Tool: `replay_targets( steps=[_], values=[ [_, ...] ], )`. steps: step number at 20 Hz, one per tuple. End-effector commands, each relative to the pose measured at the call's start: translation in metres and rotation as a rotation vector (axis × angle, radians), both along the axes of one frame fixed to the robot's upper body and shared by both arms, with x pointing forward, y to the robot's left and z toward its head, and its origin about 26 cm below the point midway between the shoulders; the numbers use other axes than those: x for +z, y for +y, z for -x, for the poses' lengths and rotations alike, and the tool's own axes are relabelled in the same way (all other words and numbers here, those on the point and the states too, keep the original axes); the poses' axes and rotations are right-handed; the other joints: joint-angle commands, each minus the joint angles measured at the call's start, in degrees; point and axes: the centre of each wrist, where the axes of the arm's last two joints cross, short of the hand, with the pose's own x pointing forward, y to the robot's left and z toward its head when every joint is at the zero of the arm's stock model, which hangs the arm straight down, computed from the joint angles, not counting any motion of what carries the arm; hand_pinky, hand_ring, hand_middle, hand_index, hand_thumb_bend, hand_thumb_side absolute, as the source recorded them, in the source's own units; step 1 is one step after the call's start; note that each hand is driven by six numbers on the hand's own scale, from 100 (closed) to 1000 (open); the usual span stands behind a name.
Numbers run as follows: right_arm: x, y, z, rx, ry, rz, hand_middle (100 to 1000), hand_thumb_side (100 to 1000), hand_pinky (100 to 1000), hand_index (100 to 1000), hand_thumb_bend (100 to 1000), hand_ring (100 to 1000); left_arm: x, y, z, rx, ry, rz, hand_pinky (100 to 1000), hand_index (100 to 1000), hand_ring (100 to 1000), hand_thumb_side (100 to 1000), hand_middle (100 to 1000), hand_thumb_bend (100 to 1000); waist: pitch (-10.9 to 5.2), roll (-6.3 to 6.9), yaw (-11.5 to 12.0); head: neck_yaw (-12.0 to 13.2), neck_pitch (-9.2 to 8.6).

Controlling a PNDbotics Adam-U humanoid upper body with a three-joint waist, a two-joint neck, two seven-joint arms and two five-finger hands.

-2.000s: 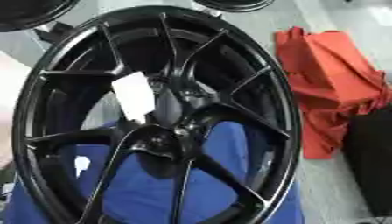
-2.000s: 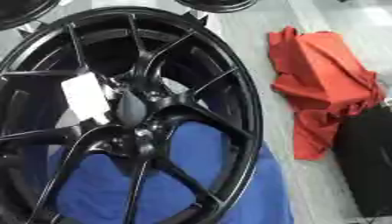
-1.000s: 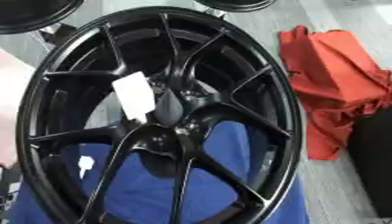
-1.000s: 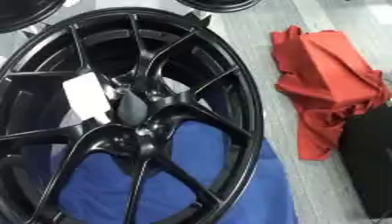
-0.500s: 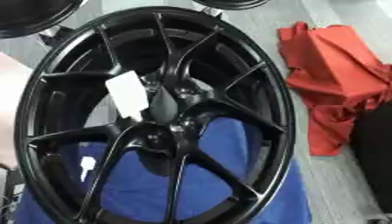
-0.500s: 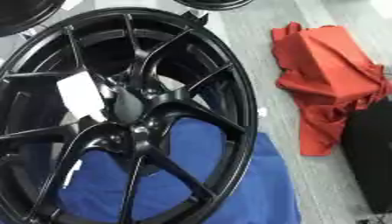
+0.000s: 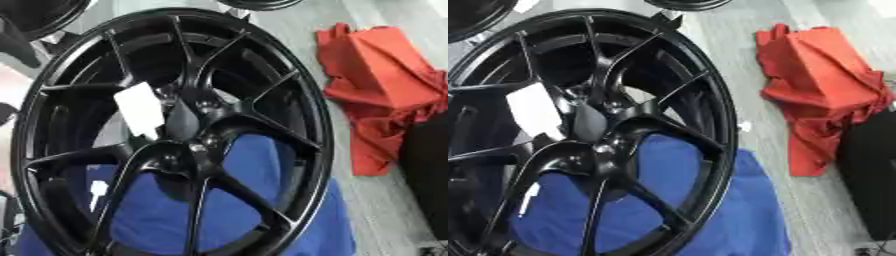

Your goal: Pull the pin out of the wheel hub.

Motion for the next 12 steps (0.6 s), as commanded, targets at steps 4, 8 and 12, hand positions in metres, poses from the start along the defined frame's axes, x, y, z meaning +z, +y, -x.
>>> replay_targets(
  steps=[4,8,12],
  values=[
    [0.015,0.001,0.004,0.008,-0.035,0.024,654,262,631,695,100,439,0.015,-0.03,0.005,-0.074,0.008,-0.045,830,825,789,469,754,183,-1.33,-0.31,-0.1,0.5,-0.23],
    [0.014,0.002,0.003,0.015,-0.033,0.018,654,263,631,695,100,439,0.019,-0.05,0.006,-0.132,-0.005,-0.037,852,857,812,391,783,278,-1.52,-0.43,-0.1,0.8,-0.18],
    [0.014,0.003,0.002,0.021,-0.033,0.015,654,264,630,696,100,439,0.022,-0.061,0.008,-0.188,-0.009,-0.029,865,873,824,272,795,361,-1.62,-0.43,-0.1,1.0,-0.3]
  ],
)
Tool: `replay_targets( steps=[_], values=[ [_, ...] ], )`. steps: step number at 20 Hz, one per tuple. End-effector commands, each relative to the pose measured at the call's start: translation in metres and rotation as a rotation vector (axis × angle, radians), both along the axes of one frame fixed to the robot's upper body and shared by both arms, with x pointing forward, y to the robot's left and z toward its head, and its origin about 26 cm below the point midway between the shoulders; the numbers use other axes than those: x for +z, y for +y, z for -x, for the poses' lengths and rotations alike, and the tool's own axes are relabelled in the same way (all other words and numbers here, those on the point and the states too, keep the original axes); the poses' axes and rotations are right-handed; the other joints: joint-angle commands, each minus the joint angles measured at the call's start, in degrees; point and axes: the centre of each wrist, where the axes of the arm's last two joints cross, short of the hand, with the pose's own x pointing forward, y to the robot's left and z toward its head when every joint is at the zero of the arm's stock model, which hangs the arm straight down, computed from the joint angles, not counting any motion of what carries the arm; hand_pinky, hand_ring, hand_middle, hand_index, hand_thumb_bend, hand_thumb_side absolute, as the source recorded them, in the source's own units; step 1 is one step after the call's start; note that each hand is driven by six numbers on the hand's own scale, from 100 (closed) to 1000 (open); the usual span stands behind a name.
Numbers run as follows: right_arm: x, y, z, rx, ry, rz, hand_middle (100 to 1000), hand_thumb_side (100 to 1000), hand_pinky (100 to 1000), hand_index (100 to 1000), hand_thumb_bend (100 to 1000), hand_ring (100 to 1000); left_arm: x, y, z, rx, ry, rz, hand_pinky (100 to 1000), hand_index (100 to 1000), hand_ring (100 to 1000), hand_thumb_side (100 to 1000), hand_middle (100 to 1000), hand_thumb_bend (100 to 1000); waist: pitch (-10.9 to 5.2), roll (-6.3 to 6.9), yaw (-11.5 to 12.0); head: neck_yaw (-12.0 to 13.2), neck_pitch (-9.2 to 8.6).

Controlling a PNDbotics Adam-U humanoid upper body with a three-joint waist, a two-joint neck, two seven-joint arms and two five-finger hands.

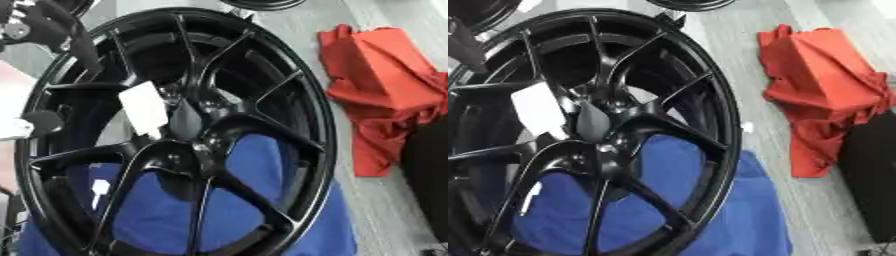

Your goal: Pull the pin out of the wheel hub.

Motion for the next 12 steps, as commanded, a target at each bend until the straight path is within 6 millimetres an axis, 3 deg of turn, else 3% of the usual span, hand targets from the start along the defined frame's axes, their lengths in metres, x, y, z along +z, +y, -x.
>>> replay_targets(
  steps=[1,7,12],
  values=[
    [0.012,-0.001,0.004,0.001,-0.027,0.02,655,265,630,696,100,439,0.008,-0.006,0.006,-0.045,-0.016,0.007,868,873,824,234,795,376,-1.63,-0.13,-0.1,0.2,-0.39],
    [0.012,0.002,0.002,0.013,-0.031,0.012,655,266,629,696,100,438,0.007,-0.018,0.006,-0.133,0.014,0.008,884,877,835,100,809,504,-1.62,-0.16,-0.6,0.7,-0.64],
    [0.012,0.004,0.001,0.022,-0.034,0.005,655,268,626,696,100,437,0.006,-0.026,0.007,-0.158,0.021,0.008,880,870,828,100,801,501,-1.44,-0.2,-0.8,1.2,-0.83]
  ],
)
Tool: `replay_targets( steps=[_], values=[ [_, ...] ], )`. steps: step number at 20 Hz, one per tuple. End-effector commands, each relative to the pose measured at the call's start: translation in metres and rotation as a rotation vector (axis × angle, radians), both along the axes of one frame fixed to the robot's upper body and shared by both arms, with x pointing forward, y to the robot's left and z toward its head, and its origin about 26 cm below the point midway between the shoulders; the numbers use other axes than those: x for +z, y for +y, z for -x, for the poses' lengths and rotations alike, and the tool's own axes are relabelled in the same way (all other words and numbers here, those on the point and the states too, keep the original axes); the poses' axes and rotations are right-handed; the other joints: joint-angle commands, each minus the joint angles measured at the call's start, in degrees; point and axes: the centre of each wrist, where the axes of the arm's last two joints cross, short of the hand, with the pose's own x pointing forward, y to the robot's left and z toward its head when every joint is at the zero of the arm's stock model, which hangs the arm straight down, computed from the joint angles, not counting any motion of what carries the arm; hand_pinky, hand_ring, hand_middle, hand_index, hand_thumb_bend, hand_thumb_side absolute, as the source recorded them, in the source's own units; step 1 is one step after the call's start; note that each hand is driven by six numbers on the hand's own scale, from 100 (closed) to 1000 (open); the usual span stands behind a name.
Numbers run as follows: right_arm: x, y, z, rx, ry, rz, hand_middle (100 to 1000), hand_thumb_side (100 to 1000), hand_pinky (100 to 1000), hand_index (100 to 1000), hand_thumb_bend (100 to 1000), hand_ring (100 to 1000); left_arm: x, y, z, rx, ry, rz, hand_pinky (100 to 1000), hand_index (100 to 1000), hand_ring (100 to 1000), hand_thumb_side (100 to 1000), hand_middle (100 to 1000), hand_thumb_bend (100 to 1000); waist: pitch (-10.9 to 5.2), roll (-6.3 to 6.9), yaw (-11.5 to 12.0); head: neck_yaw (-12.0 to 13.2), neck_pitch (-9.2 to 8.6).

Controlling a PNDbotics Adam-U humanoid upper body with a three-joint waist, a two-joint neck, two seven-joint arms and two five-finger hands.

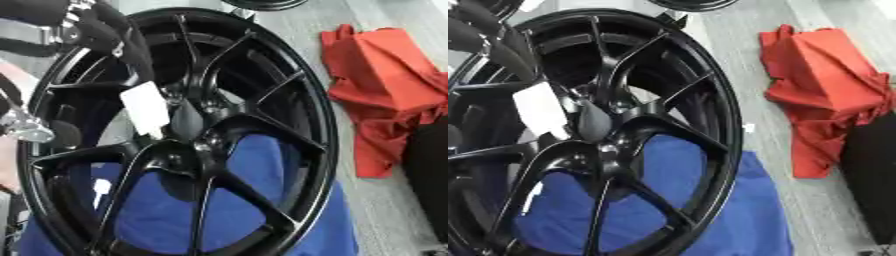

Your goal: Pull the pin out of the wheel hub.

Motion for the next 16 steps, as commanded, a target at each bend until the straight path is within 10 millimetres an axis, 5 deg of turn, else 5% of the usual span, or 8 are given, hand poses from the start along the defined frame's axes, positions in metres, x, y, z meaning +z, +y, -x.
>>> replay_targets(
  steps=[1,16],
  values=[
    [0.011,-0.001,0.003,0.003,-0.028,0.009,656,268,626,696,100,437,0.007,-0.004,0.004,-0.015,-0.021,0.002,878,865,826,100,796,486,-1.37,-0.18,-0.2,0.5,-0.81],
    [0.011,0.002,0.001,0.021,-0.043,-0.024,656,274,622,696,100,433,0.003,-0.01,-0.022,0.023,0.026,0.028,848,777,760,100,716,284,-0.1,-0.35,-0.9,2.0,-1.24]
  ],
)
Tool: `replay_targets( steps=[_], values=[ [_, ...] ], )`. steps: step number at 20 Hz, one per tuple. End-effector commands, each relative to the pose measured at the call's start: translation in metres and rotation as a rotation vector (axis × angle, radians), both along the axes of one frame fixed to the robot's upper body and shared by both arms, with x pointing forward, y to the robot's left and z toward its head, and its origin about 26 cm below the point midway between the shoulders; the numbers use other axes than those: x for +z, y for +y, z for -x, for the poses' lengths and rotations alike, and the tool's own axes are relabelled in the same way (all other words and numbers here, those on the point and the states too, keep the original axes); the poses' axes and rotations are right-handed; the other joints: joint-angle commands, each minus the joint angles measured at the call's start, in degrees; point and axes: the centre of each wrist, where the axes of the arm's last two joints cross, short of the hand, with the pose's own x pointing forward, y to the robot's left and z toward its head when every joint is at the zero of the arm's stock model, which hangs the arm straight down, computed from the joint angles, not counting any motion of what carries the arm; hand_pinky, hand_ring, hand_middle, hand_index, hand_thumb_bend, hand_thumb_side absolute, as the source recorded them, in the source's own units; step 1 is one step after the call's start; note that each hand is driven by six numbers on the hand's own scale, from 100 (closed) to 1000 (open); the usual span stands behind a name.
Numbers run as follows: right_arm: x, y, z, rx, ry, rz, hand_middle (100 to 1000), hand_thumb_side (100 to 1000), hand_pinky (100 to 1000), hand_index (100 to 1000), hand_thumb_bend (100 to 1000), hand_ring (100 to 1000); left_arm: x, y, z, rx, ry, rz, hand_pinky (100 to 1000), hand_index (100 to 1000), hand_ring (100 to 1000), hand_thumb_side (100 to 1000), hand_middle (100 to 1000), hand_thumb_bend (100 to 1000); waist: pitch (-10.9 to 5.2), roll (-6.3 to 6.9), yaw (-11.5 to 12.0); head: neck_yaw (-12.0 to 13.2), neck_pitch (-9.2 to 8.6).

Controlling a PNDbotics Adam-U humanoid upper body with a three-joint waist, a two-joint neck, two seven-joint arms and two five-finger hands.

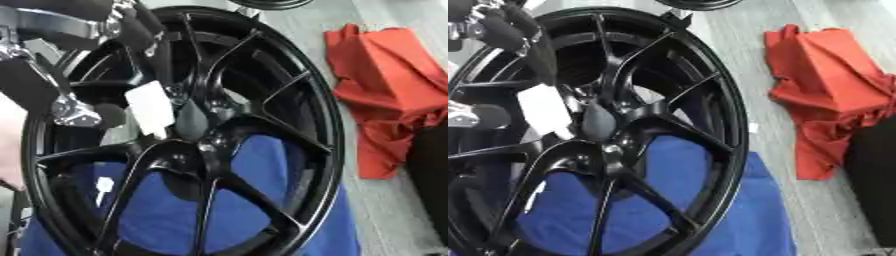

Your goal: Pull the pin out of the wheel hub.

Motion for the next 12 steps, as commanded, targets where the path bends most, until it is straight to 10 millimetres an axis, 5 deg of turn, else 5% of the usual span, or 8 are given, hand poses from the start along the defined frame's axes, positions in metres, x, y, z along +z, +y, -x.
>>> replay_targets(
  steps=[1,12],
  values=[
    [0.012,-0.003,0.004,-0.007,-0.032,0.007,656,274,621,696,100,433,0.004,0.0,-0.003,0.02,-0.009,-0.001,849,779,761,100,719,283,-0.9,-0.3,-0.3,0.4,-0.79],
    [0.013,-0.001,0.003,0.001,-0.047,-0.011,657,278,619,696,100,432,-0.013,-0.001,-0.024,0.056,0.053,-0.038,863,825,799,100,794,361,-0.32,-0.25,-0.6,1.1,-1.17]
  ],
)
